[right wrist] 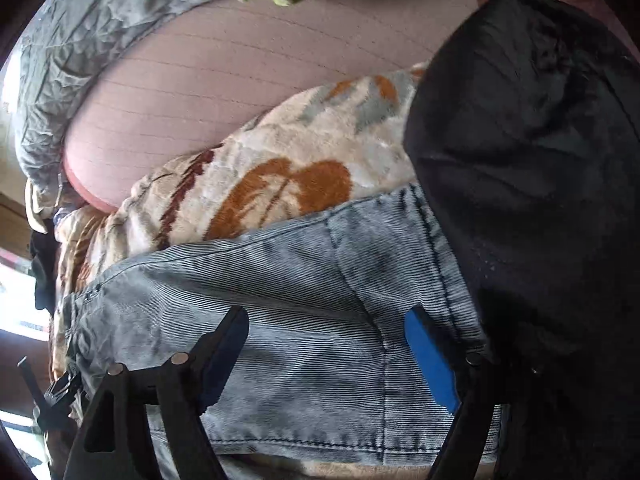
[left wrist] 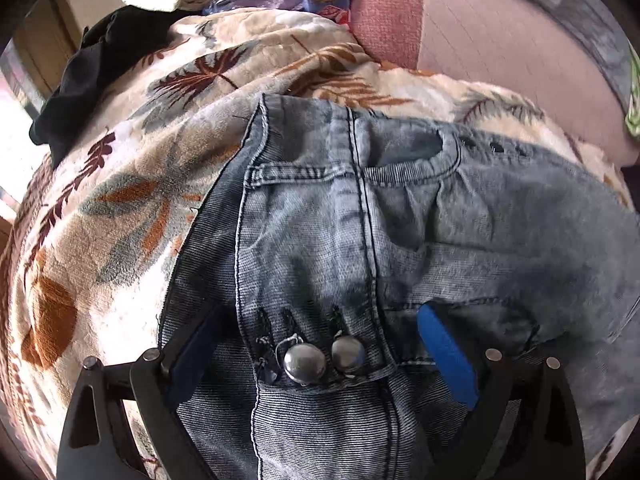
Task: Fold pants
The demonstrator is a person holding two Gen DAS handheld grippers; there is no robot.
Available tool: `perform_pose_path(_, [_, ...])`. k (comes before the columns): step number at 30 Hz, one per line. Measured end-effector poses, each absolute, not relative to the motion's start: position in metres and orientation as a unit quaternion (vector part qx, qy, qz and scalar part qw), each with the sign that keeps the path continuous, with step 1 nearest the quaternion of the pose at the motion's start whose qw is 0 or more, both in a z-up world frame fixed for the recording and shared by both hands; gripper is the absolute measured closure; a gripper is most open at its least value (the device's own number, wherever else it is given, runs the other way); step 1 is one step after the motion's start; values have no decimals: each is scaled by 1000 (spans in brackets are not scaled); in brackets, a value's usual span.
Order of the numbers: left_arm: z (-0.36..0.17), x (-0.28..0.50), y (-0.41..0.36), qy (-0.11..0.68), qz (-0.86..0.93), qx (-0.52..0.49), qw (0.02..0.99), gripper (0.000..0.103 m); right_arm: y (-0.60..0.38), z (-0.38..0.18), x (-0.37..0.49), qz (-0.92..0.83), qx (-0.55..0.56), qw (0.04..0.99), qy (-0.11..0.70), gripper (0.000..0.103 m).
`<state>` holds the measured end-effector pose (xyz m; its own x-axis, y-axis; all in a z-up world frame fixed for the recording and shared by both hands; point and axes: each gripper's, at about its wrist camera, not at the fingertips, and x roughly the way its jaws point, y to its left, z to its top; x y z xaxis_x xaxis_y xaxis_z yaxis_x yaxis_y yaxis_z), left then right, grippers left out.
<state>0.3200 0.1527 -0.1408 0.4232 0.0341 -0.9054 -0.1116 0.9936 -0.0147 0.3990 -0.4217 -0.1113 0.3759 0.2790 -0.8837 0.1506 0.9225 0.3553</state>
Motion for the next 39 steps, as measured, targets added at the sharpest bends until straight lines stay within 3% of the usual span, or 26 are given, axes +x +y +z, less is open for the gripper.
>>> perform_pose_path(5, [-101, 325, 174, 473, 42, -97, 875, 5, -441, -64, 410, 33, 191, 844, 500, 20])
perform_pose_path(10, [-104, 356, 199, 482, 32, -155, 862, 5, -453, -92, 429, 11, 157, 826, 541, 20])
perform_pose_path(16, [-115, 369, 212, 482, 51, -172, 858, 5, -469, -81, 423, 67, 223, 837, 495, 20])
perform_pose_path(21, [-131, 375, 207, 493, 56, -172, 851, 5, -453, -103, 430, 96, 190, 816, 537, 20])
perform_pose_path(24, [-127, 373, 200, 491, 49, -142, 858, 5, -497, -117, 424, 65, 253, 817, 514, 25])
perform_pose_path(25, [-126, 371, 201, 489, 48, -141, 860, 5, -514, -120, 420, 39, 259, 822, 506, 31])
perform_pose_path(27, [-126, 368, 201, 486, 46, -146, 860, 5, -551, -132, 410, 34, 305, 813, 495, 65])
perform_pose_path(28, [-126, 367, 202, 487, 46, -147, 860, 5, -569, -140, 404, 13, 311, 807, 501, 103])
perform_pose_path(30, [-126, 364, 204, 489, 48, -147, 859, 5, -604, -144, 388, 2, 347, 809, 475, 103])
perform_pose_path(37, [-121, 354, 206, 491, 54, -128, 860, 5, -706, -109, 352, -210, 295, 828, 428, 103])
perform_pose_path(39, [-117, 354, 206, 486, 51, -123, 864, 5, -709, -97, 342, -255, 264, 827, 425, 97])
